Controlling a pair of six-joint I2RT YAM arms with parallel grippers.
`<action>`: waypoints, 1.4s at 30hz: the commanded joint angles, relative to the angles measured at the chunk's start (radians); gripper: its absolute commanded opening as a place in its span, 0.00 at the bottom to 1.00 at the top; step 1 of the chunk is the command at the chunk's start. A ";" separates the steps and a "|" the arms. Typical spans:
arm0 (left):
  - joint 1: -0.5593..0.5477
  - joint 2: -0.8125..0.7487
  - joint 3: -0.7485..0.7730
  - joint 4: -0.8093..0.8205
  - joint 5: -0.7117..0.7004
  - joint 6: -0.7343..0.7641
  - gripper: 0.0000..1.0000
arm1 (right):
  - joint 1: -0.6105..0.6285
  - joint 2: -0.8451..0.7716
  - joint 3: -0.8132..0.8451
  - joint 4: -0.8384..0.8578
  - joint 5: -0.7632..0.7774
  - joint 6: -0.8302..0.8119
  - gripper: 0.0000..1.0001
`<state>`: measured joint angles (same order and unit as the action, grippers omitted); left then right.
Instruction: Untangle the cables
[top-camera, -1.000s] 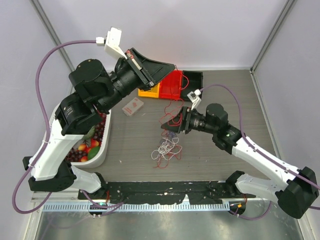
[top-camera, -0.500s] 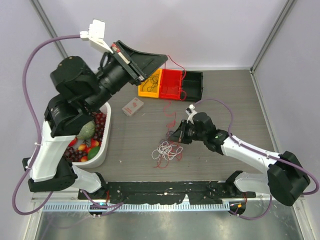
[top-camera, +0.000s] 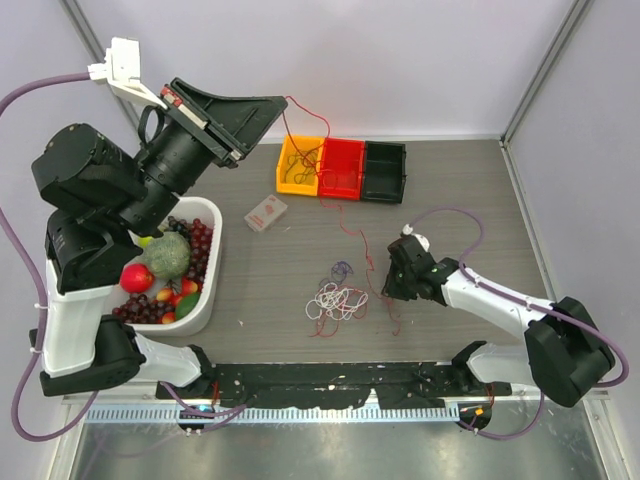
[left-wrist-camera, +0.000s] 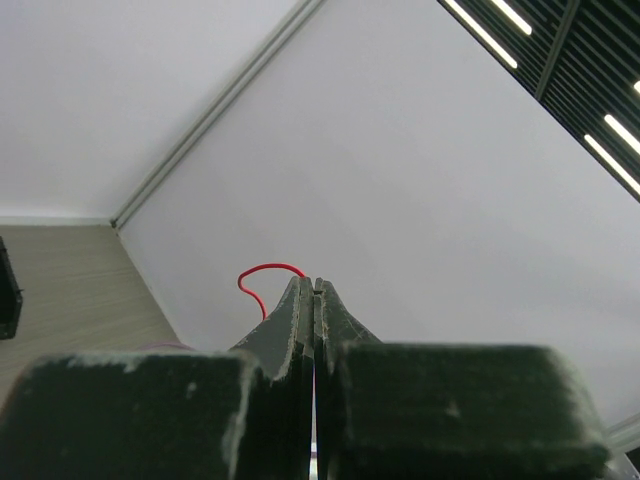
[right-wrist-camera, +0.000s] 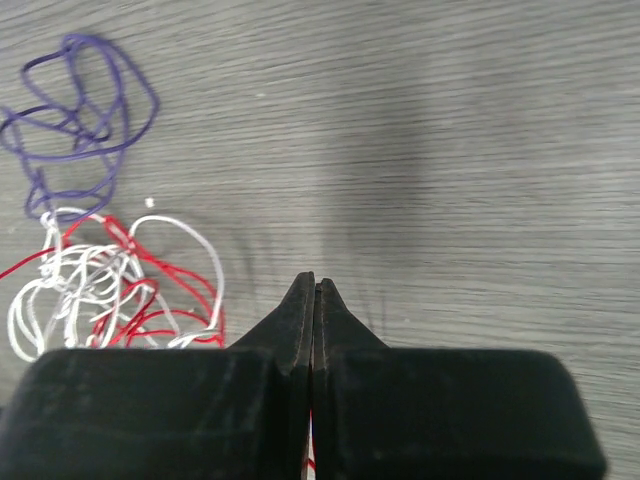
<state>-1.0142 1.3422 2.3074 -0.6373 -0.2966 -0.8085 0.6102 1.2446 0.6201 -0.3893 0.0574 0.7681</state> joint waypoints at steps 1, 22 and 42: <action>-0.001 -0.032 0.041 0.002 -0.070 0.075 0.00 | -0.059 -0.022 -0.026 -0.056 0.111 0.022 0.01; -0.001 -0.012 -0.014 -0.142 -0.125 0.134 0.00 | -0.155 -0.200 0.099 -0.188 -0.088 -0.207 0.09; 0.017 0.003 -0.130 -0.288 -0.213 -0.181 0.00 | -0.125 -0.266 0.636 0.083 -0.639 -0.195 0.65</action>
<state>-1.0046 1.3582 2.2017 -0.9081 -0.4603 -0.8742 0.4709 0.9695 1.2289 -0.4324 -0.5114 0.5098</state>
